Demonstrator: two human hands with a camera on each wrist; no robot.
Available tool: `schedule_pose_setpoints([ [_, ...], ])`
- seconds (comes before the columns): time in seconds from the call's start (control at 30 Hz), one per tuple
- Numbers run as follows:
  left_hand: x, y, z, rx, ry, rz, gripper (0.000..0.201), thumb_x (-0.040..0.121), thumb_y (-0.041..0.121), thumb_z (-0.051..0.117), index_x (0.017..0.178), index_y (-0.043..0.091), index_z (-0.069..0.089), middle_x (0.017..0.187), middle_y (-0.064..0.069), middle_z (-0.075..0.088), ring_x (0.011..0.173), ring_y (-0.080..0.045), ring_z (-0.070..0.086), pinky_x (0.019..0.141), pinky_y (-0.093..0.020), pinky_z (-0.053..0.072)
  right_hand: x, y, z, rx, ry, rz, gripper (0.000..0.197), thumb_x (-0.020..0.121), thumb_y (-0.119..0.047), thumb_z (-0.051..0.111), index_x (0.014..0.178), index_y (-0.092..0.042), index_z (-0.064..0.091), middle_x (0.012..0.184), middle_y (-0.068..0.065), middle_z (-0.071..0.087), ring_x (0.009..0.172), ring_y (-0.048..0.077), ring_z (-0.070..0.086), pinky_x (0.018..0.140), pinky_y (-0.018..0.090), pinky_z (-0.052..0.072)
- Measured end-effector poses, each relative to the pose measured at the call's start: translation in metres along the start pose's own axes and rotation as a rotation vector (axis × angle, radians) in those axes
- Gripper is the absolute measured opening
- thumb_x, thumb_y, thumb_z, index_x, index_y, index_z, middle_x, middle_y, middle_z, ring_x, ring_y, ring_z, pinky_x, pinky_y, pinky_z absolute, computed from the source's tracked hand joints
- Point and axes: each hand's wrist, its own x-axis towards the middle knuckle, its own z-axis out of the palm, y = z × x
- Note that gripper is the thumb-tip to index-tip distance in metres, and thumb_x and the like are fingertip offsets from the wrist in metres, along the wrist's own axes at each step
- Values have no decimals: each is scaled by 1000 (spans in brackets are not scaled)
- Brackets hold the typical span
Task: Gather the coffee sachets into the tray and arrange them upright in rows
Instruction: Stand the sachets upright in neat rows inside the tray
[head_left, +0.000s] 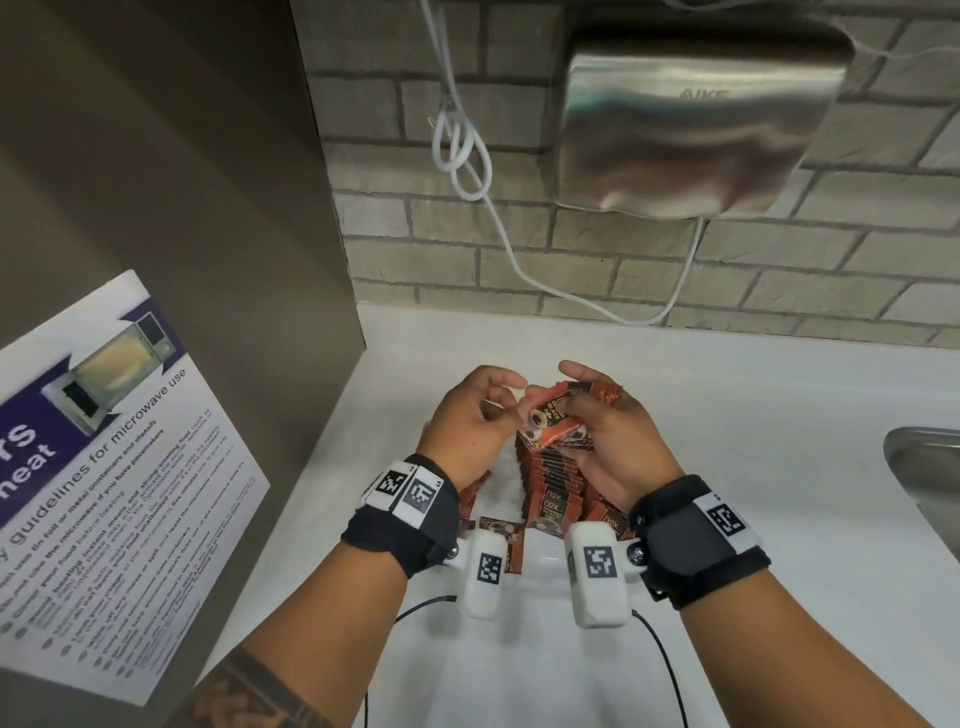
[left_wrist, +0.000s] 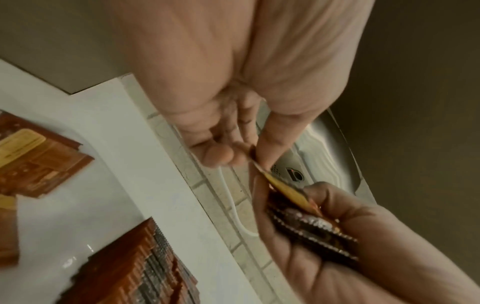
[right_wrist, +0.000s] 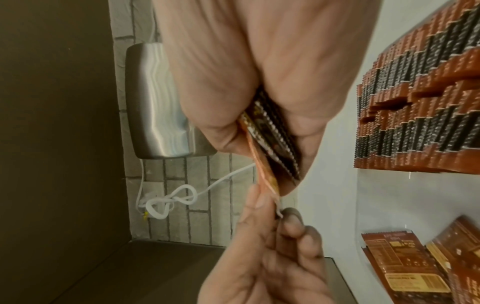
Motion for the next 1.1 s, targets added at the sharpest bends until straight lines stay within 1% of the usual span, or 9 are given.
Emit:
schedule_pose_setpoints([
  [0.1, -1, 0, 4, -198, -1, -18, 21, 86, 7, 76, 100, 21, 68, 79, -1, 72, 64, -15, 63, 66, -33, 53, -2, 1, 2, 34, 34, -2, 35, 95, -1, 57, 129, -10, 56, 112, 21, 72, 101, 34, 70, 90, 49, 55],
  [0.27, -9, 9, 9, -452, -57, -85, 29, 82, -3, 78, 106, 9, 65, 83, -8, 74, 75, -22, 75, 67, -27, 60, -3, 5, 3, 2, 13, 72, 33, 89, -8, 70, 117, 8, 64, 114, 25, 70, 113, 39, 66, 94, 47, 55],
  [0.4, -5, 7, 2, 61, -71, 45, 70, 63, 32, 95, 122, 34, 58, 105, 6, 67, 93, -15, 70, 83, -40, 60, 0, 2, -3, 17, -6, 108, 36, 91, 3, 61, 124, -9, 59, 105, 18, 74, 100, 31, 72, 82, 44, 58],
  [0.53, -6, 16, 3, 452, -260, 417, 106, 61, 28, 94, 148, 44, 36, 154, 14, 26, 141, -6, 33, 113, -33, 40, -2, 6, 3, 5, -87, 155, 23, 88, 9, 60, 111, 8, 64, 106, 31, 67, 98, 37, 68, 92, 51, 54],
  [0.6, -5, 19, 8, 540, -350, 494, 101, 68, 26, 89, 151, 44, 33, 159, 16, 23, 144, -5, 32, 115, -38, 36, -3, 8, 9, -97, -113, 148, 16, 91, 9, 54, 101, 3, 64, 98, 23, 68, 91, 34, 68, 81, 38, 60],
  [0.7, -4, 17, 8, 602, -374, 503, 85, 75, 24, 82, 147, 42, 42, 151, 16, 41, 130, -7, 50, 105, -43, 47, -4, 9, 12, -186, -130, 129, 26, 95, 10, 49, 93, -12, 62, 85, 3, 63, 72, 13, 62, 61, 18, 55],
  [0.83, -3, 15, 5, 560, -344, 454, 78, 74, 22, 83, 143, 37, 49, 141, 12, 52, 122, -9, 55, 102, -38, 49, -7, 10, 14, -197, -162, 125, 29, 96, 11, 47, 90, -13, 62, 78, -1, 67, 67, 7, 65, 63, 20, 56],
  [0.97, -4, 15, 3, 588, -332, 456, 77, 75, 22, 84, 143, 32, 50, 140, 12, 57, 121, -8, 56, 103, -33, 48, -12, 9, 21, -196, -163, 149, 18, 93, 9, 50, 90, -4, 63, 87, 14, 65, 86, 21, 65, 71, 33, 53],
  [1.1, -3, 11, 1, 624, -334, 477, 75, 77, 16, 83, 144, 28, 51, 143, 7, 54, 128, -11, 51, 107, -34, 45, -14, 7, 21, -254, -99, 211, 9, 91, 1, 57, 89, -4, 65, 86, 12, 68, 94, 24, 67, 70, 36, 57],
])
